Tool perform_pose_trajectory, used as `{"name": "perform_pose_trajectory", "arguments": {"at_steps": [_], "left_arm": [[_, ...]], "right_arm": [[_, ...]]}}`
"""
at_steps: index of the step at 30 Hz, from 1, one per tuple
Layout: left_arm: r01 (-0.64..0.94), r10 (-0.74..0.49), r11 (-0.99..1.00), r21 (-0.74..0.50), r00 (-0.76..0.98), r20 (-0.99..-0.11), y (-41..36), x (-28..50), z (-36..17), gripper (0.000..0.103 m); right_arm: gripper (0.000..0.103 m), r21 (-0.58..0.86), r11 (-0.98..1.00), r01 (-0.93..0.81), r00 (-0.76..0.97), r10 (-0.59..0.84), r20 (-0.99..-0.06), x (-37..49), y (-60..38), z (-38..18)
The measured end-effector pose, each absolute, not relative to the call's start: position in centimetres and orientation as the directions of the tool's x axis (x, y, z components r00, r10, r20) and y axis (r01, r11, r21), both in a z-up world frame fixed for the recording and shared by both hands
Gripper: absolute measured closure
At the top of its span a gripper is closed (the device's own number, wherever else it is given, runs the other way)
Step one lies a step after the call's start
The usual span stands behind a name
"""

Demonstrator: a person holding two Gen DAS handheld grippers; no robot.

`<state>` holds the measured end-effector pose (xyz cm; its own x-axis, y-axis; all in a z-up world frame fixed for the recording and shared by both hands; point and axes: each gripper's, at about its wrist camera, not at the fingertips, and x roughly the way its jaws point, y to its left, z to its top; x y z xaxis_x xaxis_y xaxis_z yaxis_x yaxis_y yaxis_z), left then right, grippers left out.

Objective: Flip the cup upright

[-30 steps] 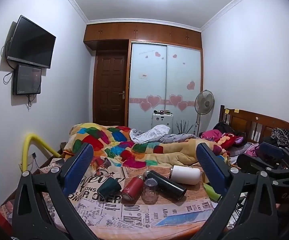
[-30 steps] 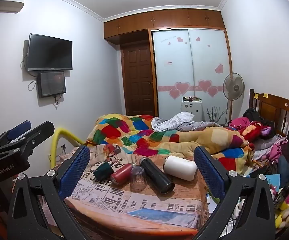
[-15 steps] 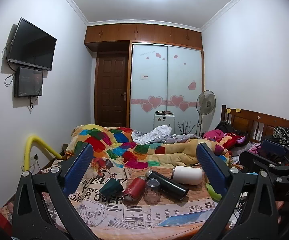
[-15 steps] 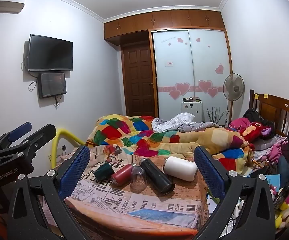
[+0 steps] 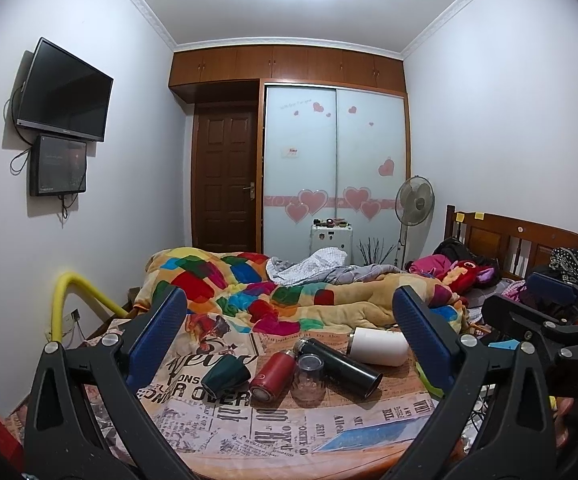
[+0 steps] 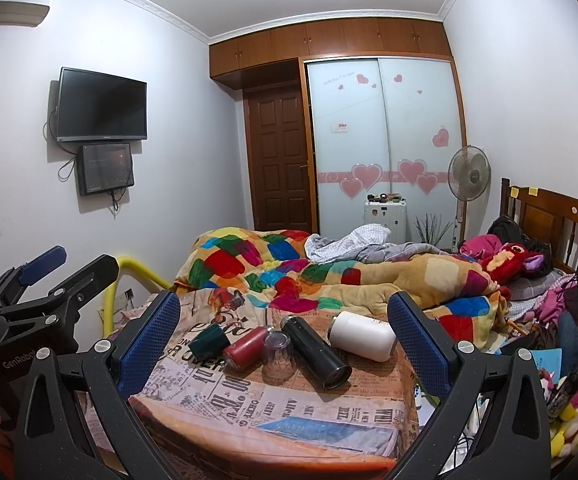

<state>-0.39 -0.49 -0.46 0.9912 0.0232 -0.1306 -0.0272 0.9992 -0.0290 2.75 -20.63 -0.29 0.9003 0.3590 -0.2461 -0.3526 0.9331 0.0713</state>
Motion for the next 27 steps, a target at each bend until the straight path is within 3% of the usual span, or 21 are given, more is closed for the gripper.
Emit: {"name": "perform_pose_trajectory", "arguments": {"at_steps": [27], "left_arm": [[-0.038, 0.034, 0.999, -0.029, 0.992, -0.12, -0.4, -0.4, 0.0, 0.0]], "right_arm": [[0.0, 0.068, 0.933, -0.354, 0.901, 0.36, -0.242, 2.9, -19.5, -0.3]]}}
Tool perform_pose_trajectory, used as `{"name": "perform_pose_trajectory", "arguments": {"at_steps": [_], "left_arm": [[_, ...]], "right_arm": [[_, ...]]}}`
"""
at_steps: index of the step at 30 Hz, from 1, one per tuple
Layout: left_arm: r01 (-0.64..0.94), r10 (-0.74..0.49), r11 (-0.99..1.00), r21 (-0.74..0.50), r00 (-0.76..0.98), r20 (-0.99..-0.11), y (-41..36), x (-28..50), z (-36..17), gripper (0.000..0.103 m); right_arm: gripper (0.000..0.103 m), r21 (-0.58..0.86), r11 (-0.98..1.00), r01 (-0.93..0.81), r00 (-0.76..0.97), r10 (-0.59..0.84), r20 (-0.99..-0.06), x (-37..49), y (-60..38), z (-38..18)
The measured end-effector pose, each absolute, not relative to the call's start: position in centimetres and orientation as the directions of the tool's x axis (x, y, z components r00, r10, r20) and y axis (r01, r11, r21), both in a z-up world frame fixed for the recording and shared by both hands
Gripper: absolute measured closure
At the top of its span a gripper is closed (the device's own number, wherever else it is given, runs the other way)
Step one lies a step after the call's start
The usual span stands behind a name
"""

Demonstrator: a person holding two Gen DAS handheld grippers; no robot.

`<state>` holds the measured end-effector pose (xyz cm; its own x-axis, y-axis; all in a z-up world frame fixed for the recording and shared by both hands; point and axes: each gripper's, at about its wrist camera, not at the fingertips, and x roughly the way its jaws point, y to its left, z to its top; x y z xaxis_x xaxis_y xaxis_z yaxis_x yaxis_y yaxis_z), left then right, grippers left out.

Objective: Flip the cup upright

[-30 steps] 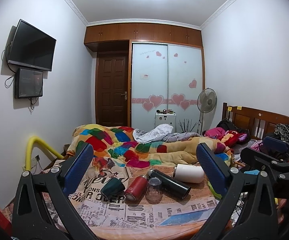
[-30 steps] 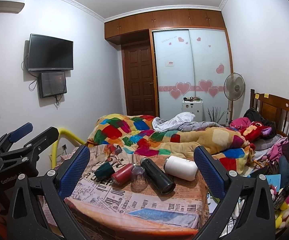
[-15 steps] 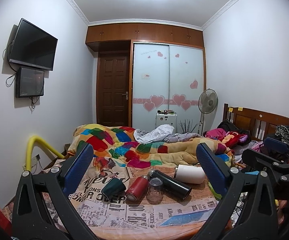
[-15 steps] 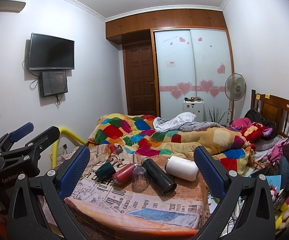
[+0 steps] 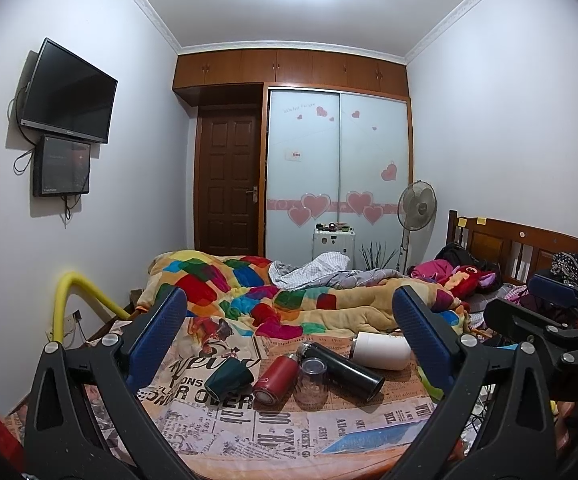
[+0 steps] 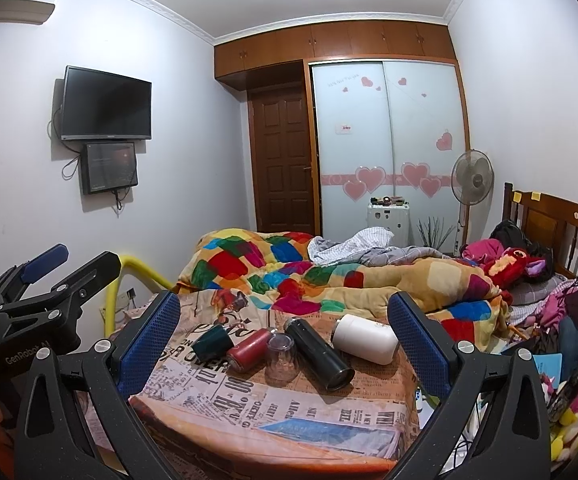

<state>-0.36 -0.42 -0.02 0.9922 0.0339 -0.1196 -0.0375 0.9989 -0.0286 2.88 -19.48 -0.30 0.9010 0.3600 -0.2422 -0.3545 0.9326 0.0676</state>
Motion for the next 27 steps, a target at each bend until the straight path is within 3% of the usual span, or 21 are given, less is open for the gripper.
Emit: {"name": "perform_pose_trajectory", "arguments": {"at_steps": [19, 27], "left_arm": [[-0.045, 0.041, 0.998, -0.036, 0.992, -0.12, -0.1, -0.3, -0.4, 0.0], [-0.114, 0.104, 0.993, -0.037, 0.973, -0.206, 2.0, 3.6, -3.1, 0.0]], "right_arm": [[0.0, 0.06, 0.931, -0.359, 0.898, 0.362, -0.25, 2.4, -18.8, 0.6], [0.0, 0.062, 0.934, -0.353, 0.883, 0.355, -0.307, 4.7, -18.7, -1.1]]}}
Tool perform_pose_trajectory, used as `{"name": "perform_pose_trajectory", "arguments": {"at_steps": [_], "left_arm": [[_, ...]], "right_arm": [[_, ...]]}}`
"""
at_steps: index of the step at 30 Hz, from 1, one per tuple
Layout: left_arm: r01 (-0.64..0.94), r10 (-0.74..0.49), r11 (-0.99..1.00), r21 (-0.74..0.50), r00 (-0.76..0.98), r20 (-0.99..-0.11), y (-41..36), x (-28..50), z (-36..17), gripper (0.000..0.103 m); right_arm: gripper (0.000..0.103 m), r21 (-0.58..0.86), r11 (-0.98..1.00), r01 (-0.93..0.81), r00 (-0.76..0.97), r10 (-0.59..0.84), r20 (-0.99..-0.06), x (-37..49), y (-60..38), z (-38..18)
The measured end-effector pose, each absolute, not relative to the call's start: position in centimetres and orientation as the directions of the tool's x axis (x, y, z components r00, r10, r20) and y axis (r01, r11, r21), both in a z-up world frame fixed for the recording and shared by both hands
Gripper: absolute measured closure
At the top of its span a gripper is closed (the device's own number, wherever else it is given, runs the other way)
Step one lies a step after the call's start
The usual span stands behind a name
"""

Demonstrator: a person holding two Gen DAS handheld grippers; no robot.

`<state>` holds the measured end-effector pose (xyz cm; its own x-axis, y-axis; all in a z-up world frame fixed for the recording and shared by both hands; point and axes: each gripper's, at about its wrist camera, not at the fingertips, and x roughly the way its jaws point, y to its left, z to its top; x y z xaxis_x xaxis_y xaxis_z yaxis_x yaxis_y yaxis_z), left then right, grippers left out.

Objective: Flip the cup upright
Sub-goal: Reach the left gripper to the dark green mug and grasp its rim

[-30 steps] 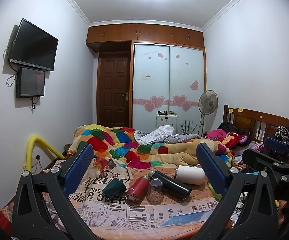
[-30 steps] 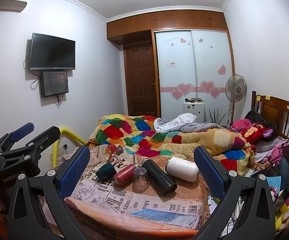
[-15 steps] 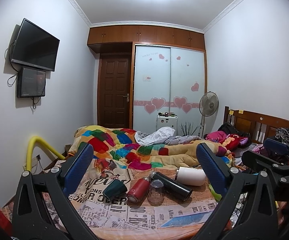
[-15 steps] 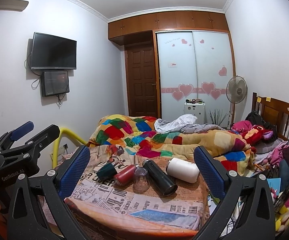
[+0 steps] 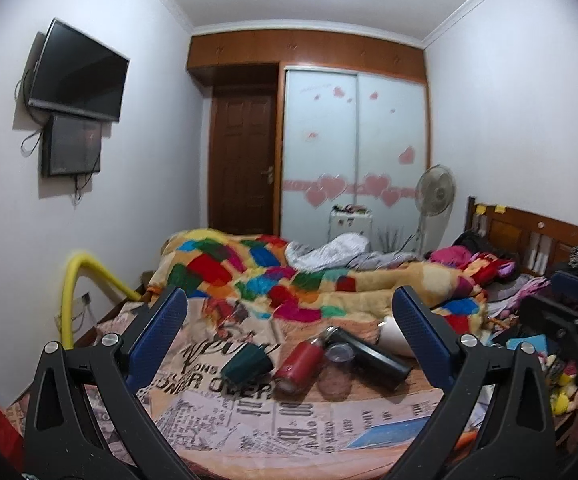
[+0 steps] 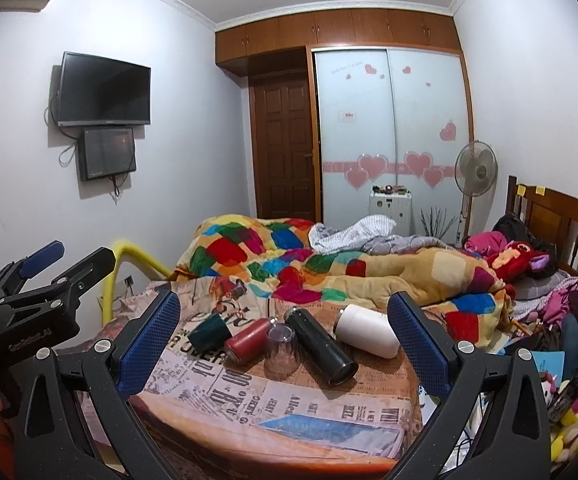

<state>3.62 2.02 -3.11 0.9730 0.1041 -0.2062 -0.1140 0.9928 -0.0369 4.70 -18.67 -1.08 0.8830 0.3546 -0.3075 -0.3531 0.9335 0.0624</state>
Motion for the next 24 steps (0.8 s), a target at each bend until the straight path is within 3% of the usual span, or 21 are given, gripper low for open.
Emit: {"name": "perform_pose_trajectory", "arguments": {"at_steps": [4, 7, 14, 19, 24], "left_arm": [[-0.155, 0.136, 0.987, -0.037, 0.941, -0.31, 4.6, 7.3, -5.8, 0.0], [-0.171, 0.137, 0.985, -0.038, 0.888, -0.439, 7.0, 11.5, -8.9, 0.0], [-0.133, 0.033, 0.987, -0.089, 0.714, -0.699, 12.1, 21.4, -18.1, 0.001], [-0.052, -0.009, 0.997, -0.052, 0.621, -0.784, 12.9, 26.8, -22.8, 0.013], [-0.009, -0.037, 0.999, -0.051, 0.58, -0.814, 13.5, 29.7, -25.4, 0.017]], "right_arm": [[0.0, 0.066, 0.938, -0.342, 0.87, 0.342, -0.355, 6.4, -18.6, -2.7], [0.0, 0.062, 0.943, -0.326, 0.859, 0.323, -0.397, 8.0, -18.5, -3.9], [0.0, 0.053, 0.952, -0.302, 0.825, 0.289, -0.486, 11.4, -18.0, -6.7], [0.0, 0.042, 0.955, -0.295, 0.796, 0.27, -0.542, 13.5, -17.4, -8.5], [0.0, 0.03, 0.953, -0.3, 0.774, 0.262, -0.577, 15.3, -16.6, -9.7]]}}
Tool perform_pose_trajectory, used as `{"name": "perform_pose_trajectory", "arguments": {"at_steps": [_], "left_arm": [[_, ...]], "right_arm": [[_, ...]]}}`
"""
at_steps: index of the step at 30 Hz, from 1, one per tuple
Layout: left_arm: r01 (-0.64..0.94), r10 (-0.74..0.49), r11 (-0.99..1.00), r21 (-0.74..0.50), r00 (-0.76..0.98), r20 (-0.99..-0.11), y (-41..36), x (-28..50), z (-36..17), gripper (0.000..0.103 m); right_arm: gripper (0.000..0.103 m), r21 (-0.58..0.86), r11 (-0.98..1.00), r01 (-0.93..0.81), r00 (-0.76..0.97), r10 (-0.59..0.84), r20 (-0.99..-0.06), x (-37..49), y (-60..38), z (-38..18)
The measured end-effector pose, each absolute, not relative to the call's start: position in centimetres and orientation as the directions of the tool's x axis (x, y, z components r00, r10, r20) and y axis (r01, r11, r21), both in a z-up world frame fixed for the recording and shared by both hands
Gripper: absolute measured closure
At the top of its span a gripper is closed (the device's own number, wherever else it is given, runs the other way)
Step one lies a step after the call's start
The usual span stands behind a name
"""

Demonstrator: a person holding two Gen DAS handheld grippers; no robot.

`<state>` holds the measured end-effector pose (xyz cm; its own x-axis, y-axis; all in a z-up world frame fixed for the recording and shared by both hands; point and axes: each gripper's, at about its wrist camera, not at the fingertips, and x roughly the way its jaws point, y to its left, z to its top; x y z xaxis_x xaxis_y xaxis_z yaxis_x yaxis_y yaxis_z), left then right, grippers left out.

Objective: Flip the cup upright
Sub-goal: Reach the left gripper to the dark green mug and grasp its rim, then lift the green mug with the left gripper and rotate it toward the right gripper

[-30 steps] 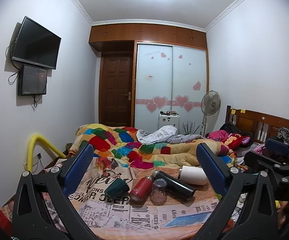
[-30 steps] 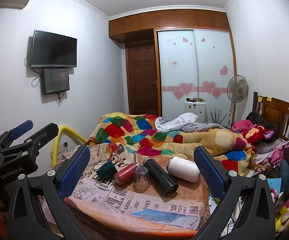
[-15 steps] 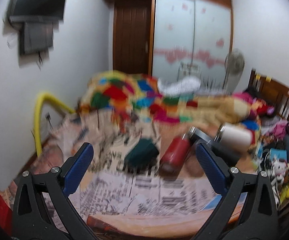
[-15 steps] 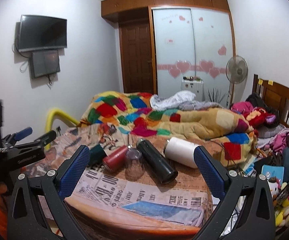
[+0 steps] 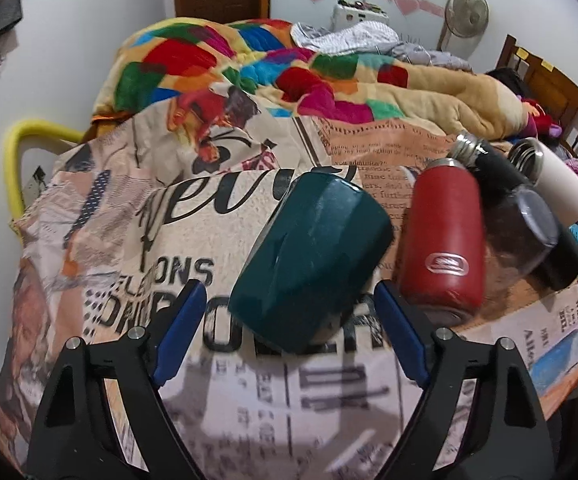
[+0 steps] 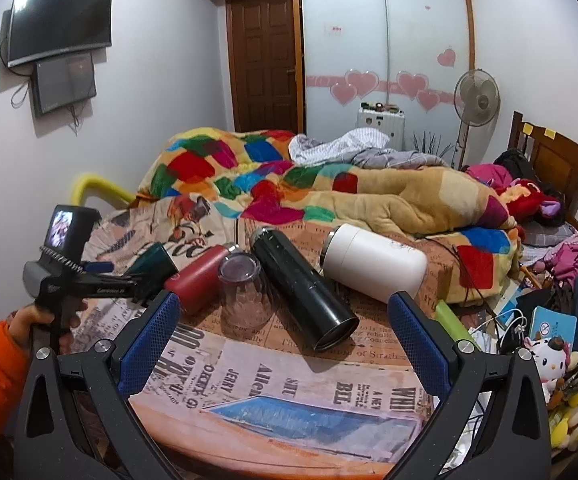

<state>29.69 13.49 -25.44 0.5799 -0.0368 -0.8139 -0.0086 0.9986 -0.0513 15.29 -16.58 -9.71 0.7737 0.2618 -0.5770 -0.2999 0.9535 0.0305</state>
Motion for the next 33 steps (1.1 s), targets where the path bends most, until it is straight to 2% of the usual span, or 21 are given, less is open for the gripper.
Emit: {"name": "perform_pose_trajectory", "arguments": {"at_steps": [7, 10, 16, 24, 33], "left_arm": [[0.043, -0.086, 0.996, -0.075, 0.556, -0.826, 13.3, 32.1, -26.7, 0.019], [0.062, -0.106, 0.994, -0.086, 0.543, -0.833, 13.1, 32.9, -27.4, 0.028], [0.054, -0.097, 0.995, -0.081, 0.569, -0.816, 13.0, 33.3, -27.8, 0.03], [0.035, -0.073, 0.997, -0.065, 0.606, -0.792, 12.8, 30.9, -27.1, 0.031], [0.074, -0.082, 0.996, -0.045, 0.638, -0.766, 10.8, 25.5, -23.8, 0.032]], "right_arm": [[0.0, 0.015, 0.946, -0.322, 0.753, 0.266, -0.602, 16.5, -15.3, -11.0], [0.0, 0.025, 0.943, -0.333, 0.744, 0.279, -0.608, 16.9, -15.1, -11.3], [0.0, 0.025, 0.94, -0.34, 0.73, 0.28, -0.624, 17.1, -14.7, -11.8], [0.0, 0.017, 0.94, -0.342, 0.723, 0.275, -0.633, 17.0, -14.7, -11.8], [0.0, 0.011, 0.937, -0.35, 0.729, 0.28, -0.625, 16.1, -14.8, -11.4]]}}
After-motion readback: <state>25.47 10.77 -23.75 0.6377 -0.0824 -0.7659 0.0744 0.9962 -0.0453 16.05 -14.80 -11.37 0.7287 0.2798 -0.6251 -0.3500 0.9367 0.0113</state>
